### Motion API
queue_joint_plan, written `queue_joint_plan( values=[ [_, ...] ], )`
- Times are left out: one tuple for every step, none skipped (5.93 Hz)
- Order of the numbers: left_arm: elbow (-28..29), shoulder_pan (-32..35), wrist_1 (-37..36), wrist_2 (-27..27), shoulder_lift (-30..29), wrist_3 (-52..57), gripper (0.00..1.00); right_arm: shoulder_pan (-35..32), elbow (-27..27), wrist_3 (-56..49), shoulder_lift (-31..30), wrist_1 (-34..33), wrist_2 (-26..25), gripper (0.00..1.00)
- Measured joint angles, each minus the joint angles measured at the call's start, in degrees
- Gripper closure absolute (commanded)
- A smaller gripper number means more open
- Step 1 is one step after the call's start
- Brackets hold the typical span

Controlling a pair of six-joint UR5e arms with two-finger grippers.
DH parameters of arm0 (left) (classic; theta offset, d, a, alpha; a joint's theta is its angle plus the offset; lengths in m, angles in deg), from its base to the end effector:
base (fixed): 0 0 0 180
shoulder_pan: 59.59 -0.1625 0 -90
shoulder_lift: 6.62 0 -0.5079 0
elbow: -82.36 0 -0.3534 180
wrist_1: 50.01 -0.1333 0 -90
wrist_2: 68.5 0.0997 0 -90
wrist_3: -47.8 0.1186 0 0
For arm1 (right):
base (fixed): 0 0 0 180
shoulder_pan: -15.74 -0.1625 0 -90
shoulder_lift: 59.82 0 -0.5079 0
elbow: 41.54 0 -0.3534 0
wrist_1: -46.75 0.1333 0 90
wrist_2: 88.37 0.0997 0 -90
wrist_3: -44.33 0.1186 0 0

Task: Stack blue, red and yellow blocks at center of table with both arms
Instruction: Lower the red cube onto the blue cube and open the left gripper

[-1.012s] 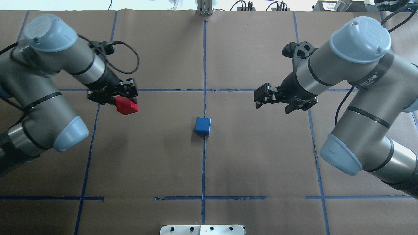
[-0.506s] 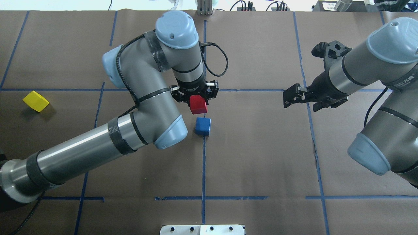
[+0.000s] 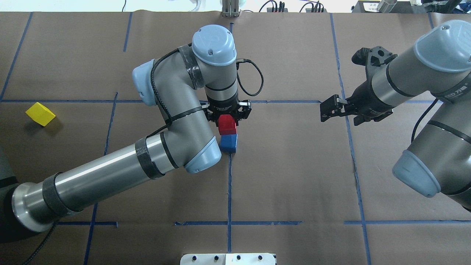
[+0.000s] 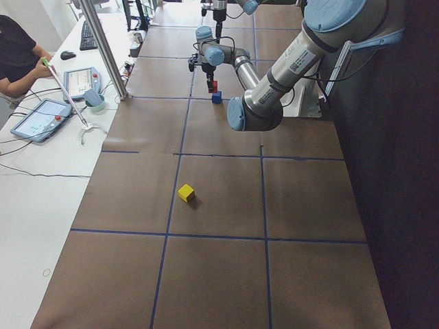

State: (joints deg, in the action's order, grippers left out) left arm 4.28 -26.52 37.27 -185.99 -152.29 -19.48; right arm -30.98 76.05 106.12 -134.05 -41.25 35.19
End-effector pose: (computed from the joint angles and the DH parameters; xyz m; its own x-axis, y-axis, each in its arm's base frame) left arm 0.6434 -0.5127 0.2185 0.6720 -0.0287 -0.7400 -0.0319 0.9972 -0.0676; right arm -0.3177 -0.4362 0.4071 0.5838 0.0454 0.8106 -0.0693 0.9976 -0.0059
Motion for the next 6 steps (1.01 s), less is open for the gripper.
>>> queue_joint_plan(
  values=[
    [0.23, -0.61, -0.06, 0.52, 0.02, 0.12, 0.97, 0.03, 0.10, 0.00, 0.08, 0.02, -0.02, 0.00],
    [0.33, -0.88, -0.08, 0.82, 0.06, 0.22, 0.97, 0.05, 0.21, 0.00, 0.15, 0.02, -0.08, 0.00],
    [0.36, -0.95, -0.09, 0.98, 0.10, 0.31, 0.96, 0.09, 0.28, -0.01, 0.23, 0.05, -0.11, 0.00],
    [0.37, -1.02, -0.07, 1.02, 0.14, 0.37, 0.95, 0.11, 0.40, 0.01, 0.27, 0.09, -0.09, 0.00],
    [0.36, -1.09, -0.02, 1.17, 0.16, 0.42, 0.94, 0.13, 0.58, 0.04, 0.30, 0.10, -0.10, 0.00],
    [0.32, -1.17, -0.06, 1.52, 0.14, 1.90, 0.94, 0.14, 0.64, 0.03, 0.31, 0.11, -0.14, 0.00]
  ],
)
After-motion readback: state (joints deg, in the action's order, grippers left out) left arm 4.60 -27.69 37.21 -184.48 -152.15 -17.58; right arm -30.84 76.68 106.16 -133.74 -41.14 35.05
